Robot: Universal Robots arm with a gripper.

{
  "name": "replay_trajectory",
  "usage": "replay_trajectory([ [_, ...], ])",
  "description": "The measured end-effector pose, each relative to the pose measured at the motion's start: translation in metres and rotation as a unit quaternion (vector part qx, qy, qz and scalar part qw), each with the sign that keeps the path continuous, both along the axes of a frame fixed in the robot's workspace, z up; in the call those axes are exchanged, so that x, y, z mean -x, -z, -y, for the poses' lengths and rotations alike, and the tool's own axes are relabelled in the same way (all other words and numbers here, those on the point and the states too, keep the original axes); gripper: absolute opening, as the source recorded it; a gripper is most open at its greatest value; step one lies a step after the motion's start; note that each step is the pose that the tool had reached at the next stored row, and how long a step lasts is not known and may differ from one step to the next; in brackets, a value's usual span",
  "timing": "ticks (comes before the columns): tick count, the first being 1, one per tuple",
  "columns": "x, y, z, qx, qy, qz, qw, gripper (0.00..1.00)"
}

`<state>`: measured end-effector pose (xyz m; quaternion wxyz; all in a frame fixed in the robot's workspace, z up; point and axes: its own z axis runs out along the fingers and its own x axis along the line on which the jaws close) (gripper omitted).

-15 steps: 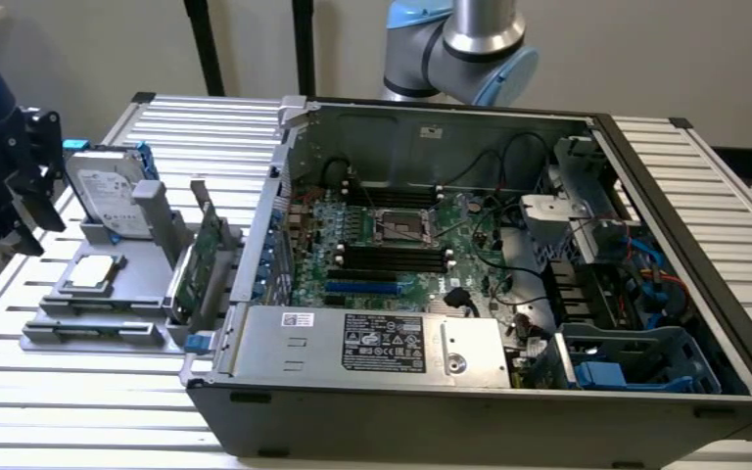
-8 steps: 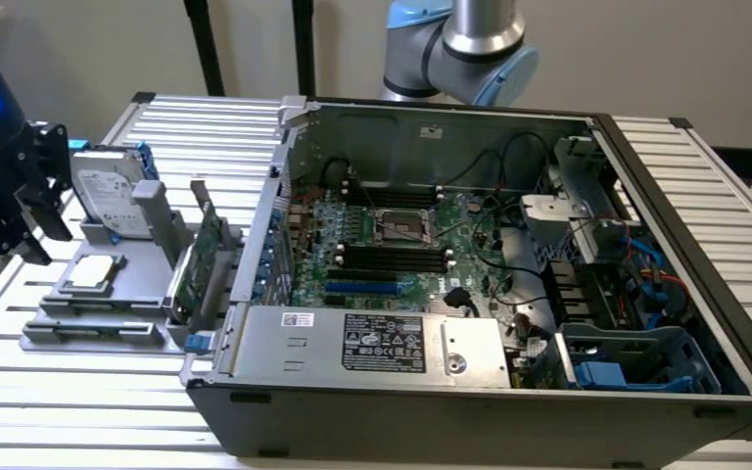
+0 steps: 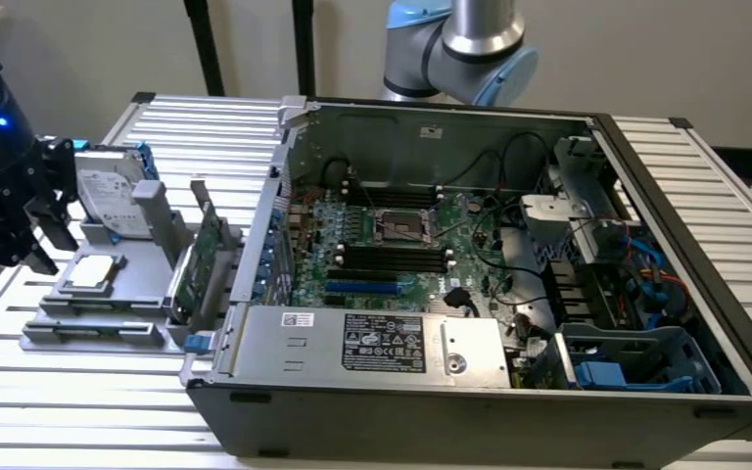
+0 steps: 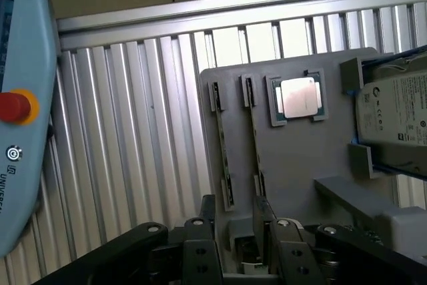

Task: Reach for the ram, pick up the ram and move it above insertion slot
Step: 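Pick up the ram and move it above insertion slot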

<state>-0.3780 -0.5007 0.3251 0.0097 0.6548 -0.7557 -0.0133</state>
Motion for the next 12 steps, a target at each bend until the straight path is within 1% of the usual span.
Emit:
replay_trajectory([
  [3, 0.003, 0.0054, 0.0, 0.0, -0.006, 0.0, 1.0, 0.36],
  [7, 0.008, 0.0127, 0.0, 0.0, -0.022, 0.0, 0.9997, 0.36],
  [12, 0.011, 0.0219, 0.0, 0.0, -0.049, 0.0, 0.9988, 0.36],
])
